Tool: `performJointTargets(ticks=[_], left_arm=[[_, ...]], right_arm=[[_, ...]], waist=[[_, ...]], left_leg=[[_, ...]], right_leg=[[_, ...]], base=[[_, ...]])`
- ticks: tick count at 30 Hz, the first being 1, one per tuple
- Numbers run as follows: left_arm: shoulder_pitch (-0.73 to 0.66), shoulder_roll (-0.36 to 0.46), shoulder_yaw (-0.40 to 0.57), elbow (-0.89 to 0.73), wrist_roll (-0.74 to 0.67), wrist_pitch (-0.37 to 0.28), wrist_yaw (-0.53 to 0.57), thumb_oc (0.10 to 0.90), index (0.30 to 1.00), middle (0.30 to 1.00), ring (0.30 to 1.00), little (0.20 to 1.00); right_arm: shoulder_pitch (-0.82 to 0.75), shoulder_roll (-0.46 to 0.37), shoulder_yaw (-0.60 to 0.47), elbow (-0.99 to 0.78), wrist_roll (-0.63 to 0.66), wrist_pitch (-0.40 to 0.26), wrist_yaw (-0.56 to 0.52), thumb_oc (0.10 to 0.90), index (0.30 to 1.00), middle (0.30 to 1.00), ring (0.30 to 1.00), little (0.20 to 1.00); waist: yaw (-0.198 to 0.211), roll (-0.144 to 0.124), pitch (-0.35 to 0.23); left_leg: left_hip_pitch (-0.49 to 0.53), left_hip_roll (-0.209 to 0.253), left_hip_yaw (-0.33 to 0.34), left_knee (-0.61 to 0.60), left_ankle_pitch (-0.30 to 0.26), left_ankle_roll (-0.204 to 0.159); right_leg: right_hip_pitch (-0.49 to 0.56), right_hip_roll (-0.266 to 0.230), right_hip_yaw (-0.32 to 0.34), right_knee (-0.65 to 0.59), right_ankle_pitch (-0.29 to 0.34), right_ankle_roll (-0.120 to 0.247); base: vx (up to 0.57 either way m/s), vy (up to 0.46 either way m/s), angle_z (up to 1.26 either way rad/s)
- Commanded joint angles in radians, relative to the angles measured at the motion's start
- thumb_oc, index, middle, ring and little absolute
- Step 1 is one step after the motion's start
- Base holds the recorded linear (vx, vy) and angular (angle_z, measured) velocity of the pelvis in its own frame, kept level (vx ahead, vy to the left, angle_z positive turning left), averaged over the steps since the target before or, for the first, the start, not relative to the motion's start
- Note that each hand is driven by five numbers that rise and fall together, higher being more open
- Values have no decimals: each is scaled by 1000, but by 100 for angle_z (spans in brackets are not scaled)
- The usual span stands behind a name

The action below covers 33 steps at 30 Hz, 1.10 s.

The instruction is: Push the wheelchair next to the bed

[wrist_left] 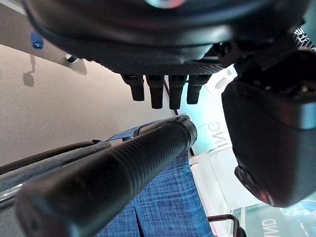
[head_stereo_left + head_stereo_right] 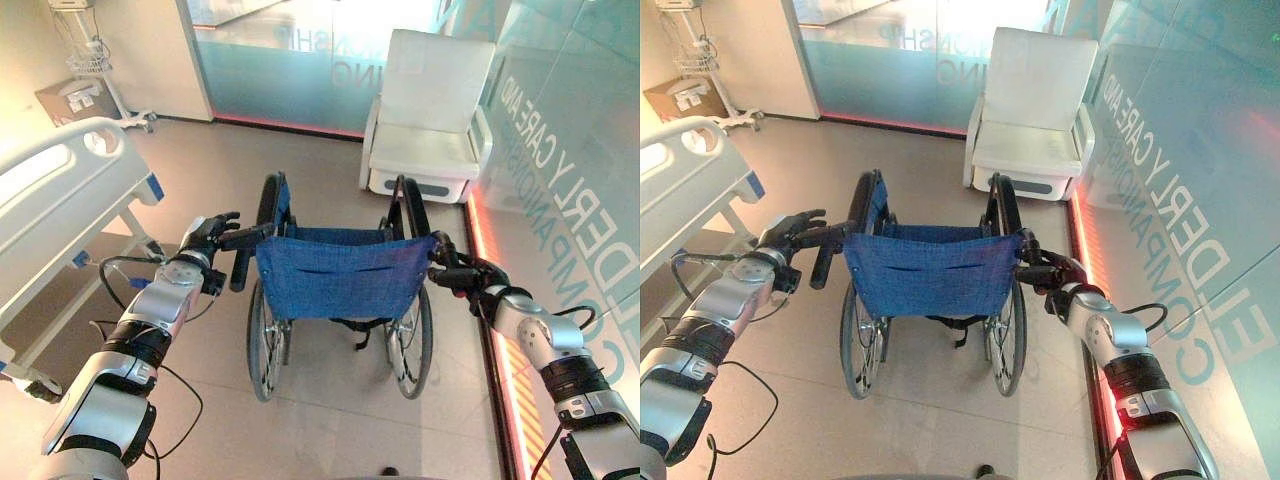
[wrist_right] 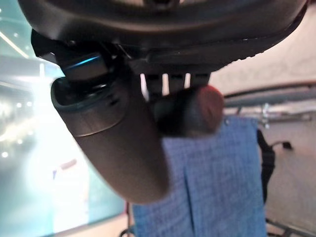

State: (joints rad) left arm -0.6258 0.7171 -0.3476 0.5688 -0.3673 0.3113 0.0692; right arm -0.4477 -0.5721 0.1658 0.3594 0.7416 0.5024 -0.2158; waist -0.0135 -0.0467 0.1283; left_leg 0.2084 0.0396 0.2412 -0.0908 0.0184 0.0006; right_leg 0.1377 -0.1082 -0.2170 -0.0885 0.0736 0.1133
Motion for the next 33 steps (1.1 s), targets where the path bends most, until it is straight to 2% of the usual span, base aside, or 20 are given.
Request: performJointTargets(ticks=[1, 7, 16, 25, 33], left_arm=[[-111, 9, -5, -27, 17, -69, 15, 800, 900, 900, 900, 900], [-91, 4, 7, -26, 18, -53, 8, 800, 900, 900, 900, 900], [-82, 22, 24, -28, 5, -19, -3, 800, 900, 900, 900, 900], [-96, 36, 2, -30, 14, 78, -111, 800, 900, 900, 900, 900], [-118, 67, -33, -26, 25, 125, -222, 800, 900, 900, 900, 900]], right_arm=[[-151, 3, 21, -80, -18, -91, 107, 400, 300, 300, 300, 300], [-141, 3, 14, -112, -76, -126, 106, 400, 300, 300, 300, 300], [-132, 4, 7, -131, -83, -107, 99, 400, 300, 300, 300, 300], [-133, -1, 13, -133, -78, -97, 95, 400, 300, 300, 300, 300], [-136, -14, 23, -129, -63, -106, 96, 400, 300, 300, 300, 300]], waist=[[39, 26, -49], [39, 31, -48], [39, 38, -50], [36, 45, -46], [34, 53, -42]], left_leg=[[-14, -45, -4, 4, -55, -33], [-11, -46, -5, 4, -55, -32], [-7, -45, -2, 4, -57, -32], [-7, -48, -5, 4, -55, -30], [-8, -50, -7, 4, -52, -30]], right_leg=[[54, -2, -57, 1, -46, 25], [57, -2, -58, 1, -47, 25], [57, -4, -61, 1, -49, 26], [58, -2, -61, 1, -50, 24], [57, -1, -57, 1, -48, 25]], base=[[29, -2, 4], [12, -2, 3], [0, 0, 0], [0, 0, 0], [0, 0, 0]])
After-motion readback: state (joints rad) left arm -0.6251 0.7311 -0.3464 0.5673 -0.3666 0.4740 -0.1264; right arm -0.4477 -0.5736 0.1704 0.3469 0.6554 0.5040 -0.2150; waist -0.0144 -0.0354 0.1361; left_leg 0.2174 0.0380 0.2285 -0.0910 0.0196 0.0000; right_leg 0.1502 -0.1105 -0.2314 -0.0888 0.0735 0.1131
